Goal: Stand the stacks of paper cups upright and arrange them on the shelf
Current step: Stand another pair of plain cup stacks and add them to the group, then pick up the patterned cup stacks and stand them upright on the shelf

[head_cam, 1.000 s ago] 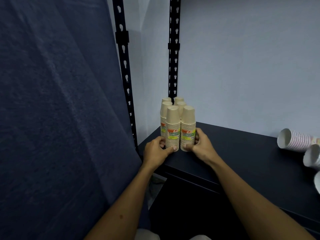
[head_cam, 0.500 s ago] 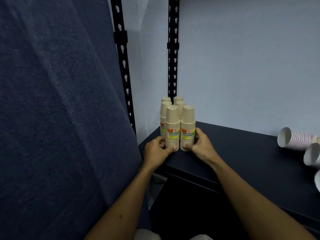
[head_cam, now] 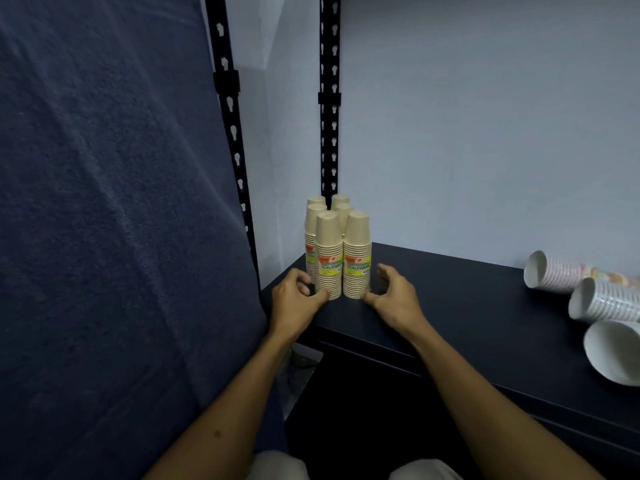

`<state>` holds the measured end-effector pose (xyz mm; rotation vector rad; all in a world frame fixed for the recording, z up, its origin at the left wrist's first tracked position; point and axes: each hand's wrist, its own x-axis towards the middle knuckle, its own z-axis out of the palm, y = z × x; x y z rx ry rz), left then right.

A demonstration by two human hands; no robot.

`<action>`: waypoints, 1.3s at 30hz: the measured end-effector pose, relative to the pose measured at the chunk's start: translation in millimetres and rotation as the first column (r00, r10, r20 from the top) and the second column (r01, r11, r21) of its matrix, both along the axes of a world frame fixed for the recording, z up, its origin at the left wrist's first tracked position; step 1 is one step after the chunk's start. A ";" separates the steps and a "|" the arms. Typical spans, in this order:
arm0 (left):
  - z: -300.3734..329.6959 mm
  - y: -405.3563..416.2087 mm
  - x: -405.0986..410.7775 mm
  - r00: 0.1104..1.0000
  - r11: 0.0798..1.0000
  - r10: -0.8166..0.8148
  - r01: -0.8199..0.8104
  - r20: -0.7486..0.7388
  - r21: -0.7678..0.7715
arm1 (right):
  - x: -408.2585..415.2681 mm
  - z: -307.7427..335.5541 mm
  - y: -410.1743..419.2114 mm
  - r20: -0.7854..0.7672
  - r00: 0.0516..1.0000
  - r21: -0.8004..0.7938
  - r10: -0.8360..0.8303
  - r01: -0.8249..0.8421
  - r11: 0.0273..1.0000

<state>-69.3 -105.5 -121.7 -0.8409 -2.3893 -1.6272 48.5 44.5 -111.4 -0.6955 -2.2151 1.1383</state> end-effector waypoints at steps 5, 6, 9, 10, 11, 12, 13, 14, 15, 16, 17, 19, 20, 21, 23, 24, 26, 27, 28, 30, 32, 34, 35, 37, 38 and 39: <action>-4.7 7.7 31.6 0.990 0.994 -0.102 0.099 -0.092 -0.042 | 45.3 5.6 -3.0 0.121 0.992 0.143 -0.043 0.025 0.989; -4.4 13.1 38.3 0.985 0.989 -0.139 0.132 -0.107 -0.062 | 56.7 6.3 -2.0 0.153 0.987 0.173 -0.050 0.023 0.985; 0.5 35.2 59.9 0.952 0.955 -0.285 0.272 -0.109 -0.118 | 95.8 7.6 3.1 0.236 0.969 0.257 -0.068 0.005 0.966; 2.6 43.7 67.9 0.937 0.936 -0.335 0.319 -0.101 -0.148 | 110.4 7.6 5.4 0.258 0.964 0.279 -0.068 -0.007 0.960; 4.8 52.0 76.6 0.921 0.916 -0.379 0.358 -0.097 -0.180 | 125.4 7.5 7.9 0.280 0.957 0.296 -0.069 -0.017 0.955; 6.1 60.4 85.1 0.905 0.898 -0.413 0.387 -0.099 -0.210 | 141.2 7.6 10.6 0.300 0.951 0.311 -0.073 -0.025 0.950; 7.4 68.7 94.2 0.892 0.882 -0.440 0.408 -0.103 -0.236 | 158.1 7.9 13.0 0.314 0.946 0.324 -0.081 -0.027 0.946; 8.7 76.6 103.0 0.881 0.867 -0.462 0.425 -0.102 -0.259 | 175.4 8.3 15.5 0.323 0.942 0.333 -0.091 -0.023 0.943; 10.0 84.7 112.0 0.869 0.850 -0.486 0.444 -0.096 -0.283 | 193.4 8.5 18.3 0.328 0.938 0.338 -0.108 -0.010 0.941; 11.5 92.6 120.6 0.854 0.829 -0.513 0.467 -0.085 -0.306 | 211.5 8.5 20.8 0.329 0.935 0.340 -0.131 0.012 0.940; 13.0 100.2 129.5 0.838 0.807 -0.542 0.493 -0.072 -0.326 | 229.3 8.3 22.8 0.321 0.934 0.334 -0.158 0.044 0.941; 15.6 116.3 146.1 0.803 0.763 -0.595 0.546 -0.045 -0.346 | 262.6 7.8 25.8 0.266 0.934 0.313 -0.238 0.150 0.938; 15.8 125.0 153.7 0.788 0.746 -0.615 0.569 -0.029 -0.345 | 277.4 7.6 26.7 0.221 0.929 0.305 -0.298 0.224 0.926; 16.0 133.4 161.4 0.776 0.733 -0.631 0.588 -0.017 -0.341 | 290.5 7.4 27.4 0.171 0.913 0.304 -0.371 0.309 0.901; 16.4 150.7 175.7 0.755 0.712 -0.656 0.615 -0.008 -0.338 | 312.0 7.2 29.5 0.085 0.850 0.310 -0.521 0.474 0.824; 16.1 158.7 181.9 0.746 0.704 -0.666 0.625 -0.006 -0.337 | 320.6 7.1 30.5 0.060 0.816 0.302 -0.575 0.534 0.790; 17.8 173.6 192.2 0.733 0.692 -0.681 0.644 0.001 -0.327 | 333.8 8.0 34.6 0.017 0.758 0.251 -0.652 0.628 0.737; 19.4 180.5 196.3 0.728 0.687 -0.686 0.650 0.004 -0.325 | 338.8 9.2 37.4 -0.015 0.720 0.217 -0.694 0.680 0.700; 21.4 187.6 199.3 0.726 0.686 -0.687 0.651 0.003 -0.324 | 342.9 11.2 40.7 -0.059 0.667 0.184 -0.743 0.739 0.649; 24.7 202.5 201.7 0.734 0.697 -0.679 0.642 -0.006 -0.320 | 348.9 16.5 49.5 -0.157 0.528 0.101 -0.835 0.850 0.518; 28.6 217.8 200.0 0.758 0.730 -0.651 0.611 -0.038 -0.308 | 352.6 22.6 61.7 -0.189 0.387 0.035 -0.903 0.921 0.387; 32.2 234.0 195.2 0.788 0.777 -0.603 0.545 -0.125 -0.316 | 356.9 27.5 77.6 -0.132 0.276 0.020 -0.952 0.961 0.276; 34.0 242.8 192.8 0.791 0.791 -0.587 0.516 -0.173 -0.328 | 360.1 29.9 86.5 -0.109 0.238 0.011 -0.965 0.971 0.238; 40.2 259.0 190.2 0.778 0.800 -0.574 0.467 -0.256 -0.376 | 366.5 33.5 101.6 -0.093 0.195 0.023 -0.976 0.981 0.194; 43.9 267.4 189.4 0.761 0.795 -0.580 0.451 -0.291 -0.405 | 370.1 33.0 109.0 -0.100 0.183 0.081 -0.978 0.981 0.175; 47.9 275.7 189.0 0.738 0.783 -0.595 0.443 -0.320 -0.436 | 374.0 31.1 117.1 -0.113 0.175 0.179 -0.978 0.972 0.153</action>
